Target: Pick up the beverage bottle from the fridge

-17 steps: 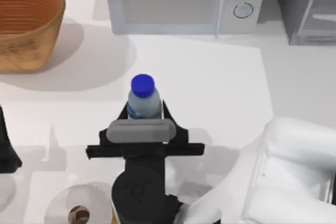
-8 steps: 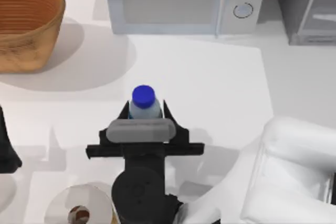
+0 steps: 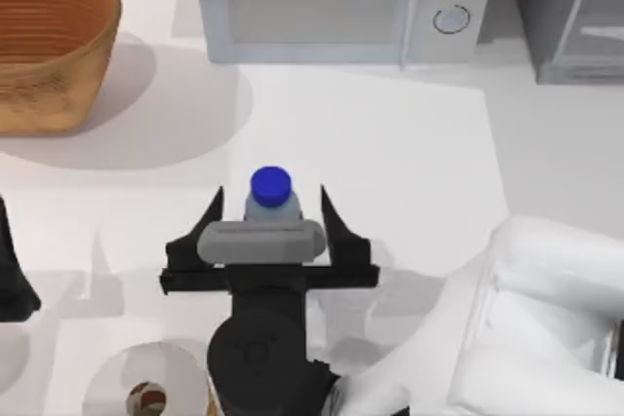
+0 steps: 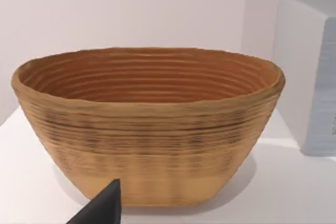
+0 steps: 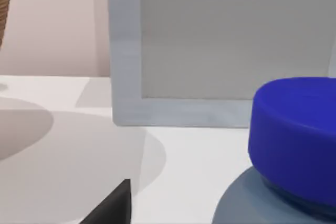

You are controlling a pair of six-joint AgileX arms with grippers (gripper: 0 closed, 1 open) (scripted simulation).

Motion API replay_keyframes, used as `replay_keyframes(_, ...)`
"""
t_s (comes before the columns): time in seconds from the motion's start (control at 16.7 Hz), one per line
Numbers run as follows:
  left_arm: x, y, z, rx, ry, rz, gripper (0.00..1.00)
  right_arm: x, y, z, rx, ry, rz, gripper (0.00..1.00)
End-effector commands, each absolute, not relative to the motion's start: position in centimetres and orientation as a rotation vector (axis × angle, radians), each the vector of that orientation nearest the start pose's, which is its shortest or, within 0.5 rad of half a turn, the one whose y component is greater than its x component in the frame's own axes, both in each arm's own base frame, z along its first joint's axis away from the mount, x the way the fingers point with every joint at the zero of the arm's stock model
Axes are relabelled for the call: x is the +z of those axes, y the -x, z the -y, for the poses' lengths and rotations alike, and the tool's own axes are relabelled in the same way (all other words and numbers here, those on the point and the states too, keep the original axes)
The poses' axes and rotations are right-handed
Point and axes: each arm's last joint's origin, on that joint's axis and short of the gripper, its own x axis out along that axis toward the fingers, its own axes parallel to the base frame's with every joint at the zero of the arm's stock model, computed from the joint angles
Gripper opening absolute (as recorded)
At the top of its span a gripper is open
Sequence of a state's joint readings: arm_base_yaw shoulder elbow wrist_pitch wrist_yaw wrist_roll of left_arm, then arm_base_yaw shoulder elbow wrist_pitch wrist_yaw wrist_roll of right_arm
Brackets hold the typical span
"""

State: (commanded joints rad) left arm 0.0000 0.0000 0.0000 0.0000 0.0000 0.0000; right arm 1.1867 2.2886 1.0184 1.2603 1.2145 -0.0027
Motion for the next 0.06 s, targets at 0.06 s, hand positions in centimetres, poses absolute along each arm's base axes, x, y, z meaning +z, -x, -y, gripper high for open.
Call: replay_keyframes(0.06,16.00,-10.57,0.12,0.000,0.000,0.000,1.00,8.12,-17.65,-36.88,-0.001,0.016,0.008,1.00)
